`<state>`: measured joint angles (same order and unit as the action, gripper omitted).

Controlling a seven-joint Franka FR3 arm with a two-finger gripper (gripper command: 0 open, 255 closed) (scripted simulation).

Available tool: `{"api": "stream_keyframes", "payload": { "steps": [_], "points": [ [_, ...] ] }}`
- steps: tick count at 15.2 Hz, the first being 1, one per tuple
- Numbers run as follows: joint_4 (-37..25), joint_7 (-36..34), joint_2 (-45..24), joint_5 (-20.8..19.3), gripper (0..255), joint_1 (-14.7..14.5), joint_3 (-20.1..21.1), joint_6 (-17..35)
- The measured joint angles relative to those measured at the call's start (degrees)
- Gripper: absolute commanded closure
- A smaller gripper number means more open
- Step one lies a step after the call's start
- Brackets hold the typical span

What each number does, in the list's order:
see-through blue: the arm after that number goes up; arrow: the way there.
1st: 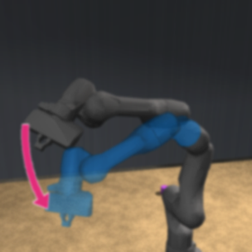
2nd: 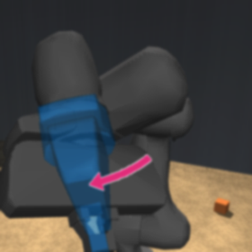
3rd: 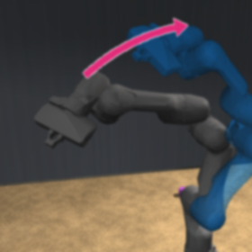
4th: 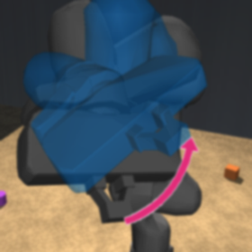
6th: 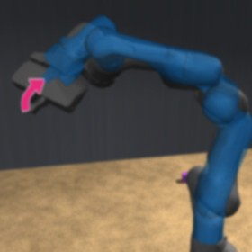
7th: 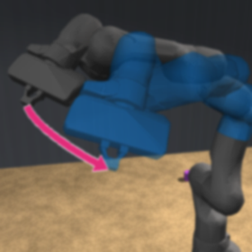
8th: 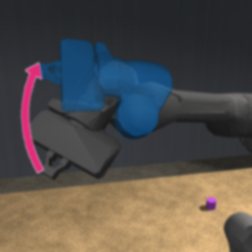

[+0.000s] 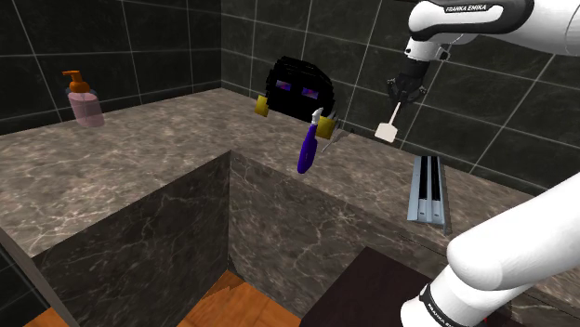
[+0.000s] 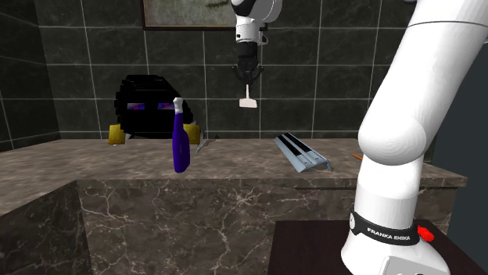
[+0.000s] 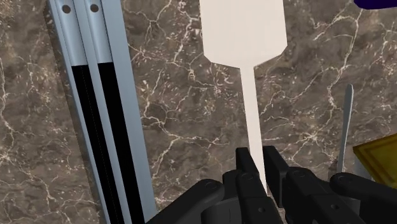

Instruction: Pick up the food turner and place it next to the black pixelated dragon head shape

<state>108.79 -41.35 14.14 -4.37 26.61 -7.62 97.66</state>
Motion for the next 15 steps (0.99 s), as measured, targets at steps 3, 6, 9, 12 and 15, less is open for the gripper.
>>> {"api": "stream_keyframes", "payload": {
  "steps": [3, 6, 9, 12, 15],
  "points": [
    [-2.86, 0.22, -0.45, 0.08, 255, 0.00, -0.02, -2.40],
    [-5.57, 0.37, -0.92, 0.16, 255, -0.02, -0.01, -4.65],
    [-8.49, 0.45, -1.43, 0.24, 255, -0.07, 0.05, -7.06],
    [-11.95, 0.60, -2.37, 0.36, 255, -0.11, 0.06, -9.58],
    [-15.27, 0.78, -3.21, 0.46, 255, -0.12, 0.05, -12.06]
  ]
}}
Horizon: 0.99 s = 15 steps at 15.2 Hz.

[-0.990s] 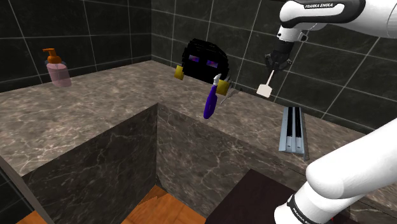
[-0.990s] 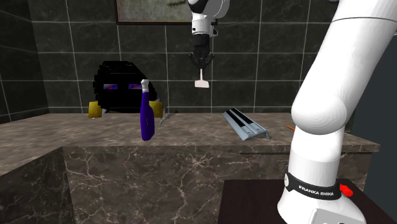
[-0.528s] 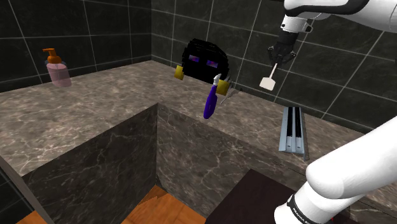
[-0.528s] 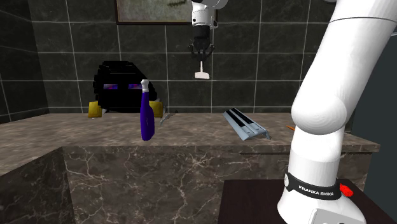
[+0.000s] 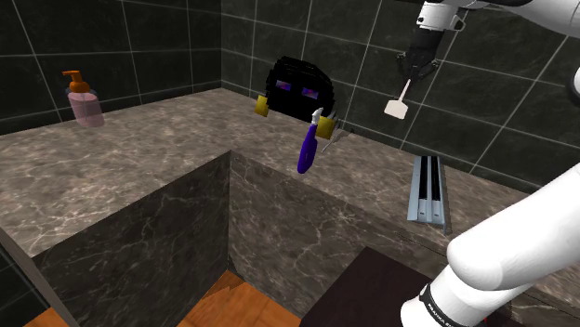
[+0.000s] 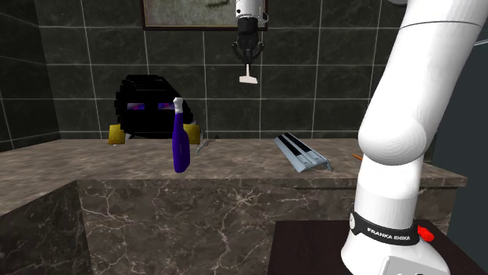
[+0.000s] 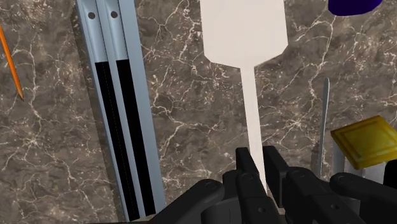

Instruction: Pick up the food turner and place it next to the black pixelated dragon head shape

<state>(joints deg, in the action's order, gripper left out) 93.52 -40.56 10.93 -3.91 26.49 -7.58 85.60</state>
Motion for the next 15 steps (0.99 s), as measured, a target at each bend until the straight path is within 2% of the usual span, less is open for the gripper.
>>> {"api": "stream_keyframes", "payload": {
  "steps": [12, 15],
  "points": [
    [-15.97, 1.05, -5.50, 0.61, 255, 0.11, -0.32, -10.48],
    [-18.59, -1.74, -7.43, 0.80, 255, -1.18, 1.23, -11.34]
  ]
}}
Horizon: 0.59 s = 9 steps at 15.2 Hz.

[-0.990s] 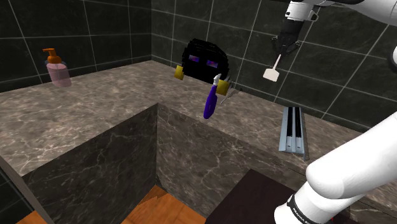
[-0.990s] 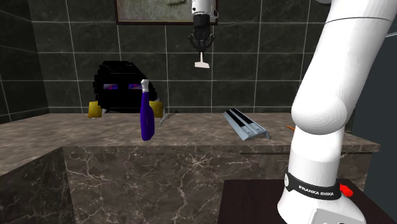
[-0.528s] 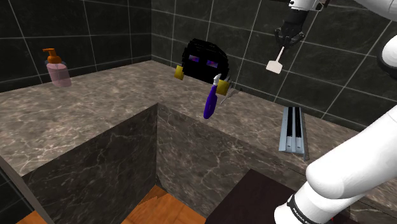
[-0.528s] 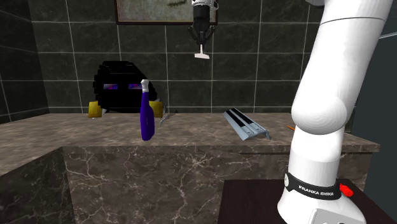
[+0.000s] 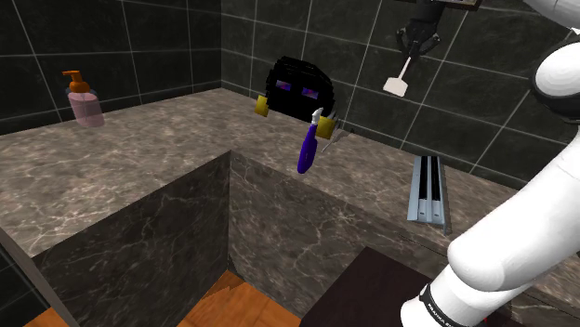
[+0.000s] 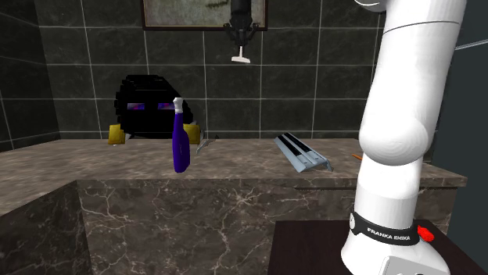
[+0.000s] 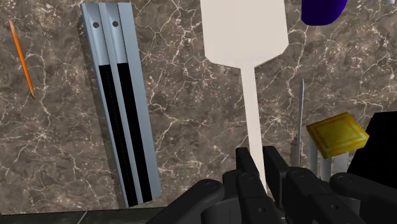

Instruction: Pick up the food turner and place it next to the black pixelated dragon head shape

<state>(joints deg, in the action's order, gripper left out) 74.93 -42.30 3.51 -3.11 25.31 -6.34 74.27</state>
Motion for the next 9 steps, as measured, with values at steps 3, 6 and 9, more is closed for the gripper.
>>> {"api": "stream_keyframes", "payload": {
  "steps": [3, 6, 9],
  "points": [
    [-5.37, -3.04, -4.09, 0.27, 255, -1.45, 1.57, -1.45],
    [-9.30, -7.28, -7.30, 0.19, 255, -3.71, 3.66, -2.38],
    [-16.96, -10.89, -13.03, -0.01, 255, -5.83, 5.28, -4.53]
  ]
}}
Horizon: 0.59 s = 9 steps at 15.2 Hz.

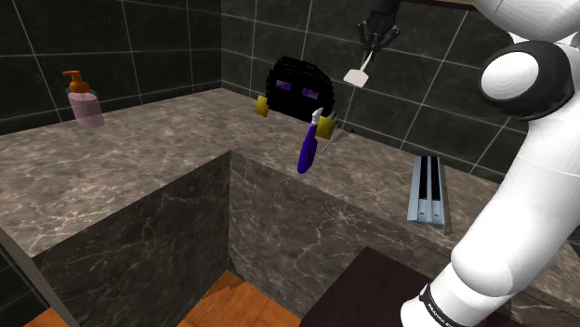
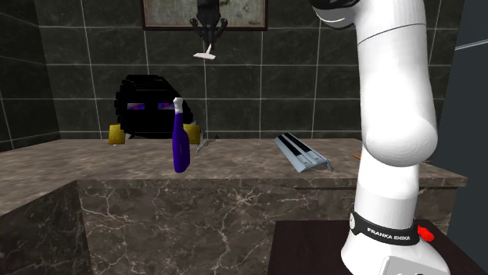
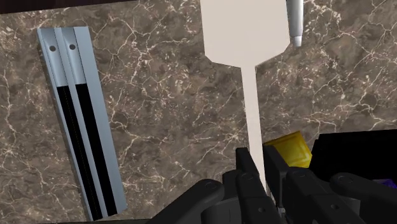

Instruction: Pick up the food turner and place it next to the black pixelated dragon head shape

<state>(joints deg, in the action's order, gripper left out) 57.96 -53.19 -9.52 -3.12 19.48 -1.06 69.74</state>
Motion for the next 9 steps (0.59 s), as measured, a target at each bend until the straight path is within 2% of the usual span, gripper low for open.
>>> {"api": "stream_keyframes", "payload": {
  "steps": [2, 9],
  "points": [
    [-4.44, -1.94, -3.30, -0.23, 255, -1.32, 0.78, -1.27],
    [7.37, -2.89, 1.00, -0.14, 255, -1.56, 0.98, 6.20]
  ]
}}
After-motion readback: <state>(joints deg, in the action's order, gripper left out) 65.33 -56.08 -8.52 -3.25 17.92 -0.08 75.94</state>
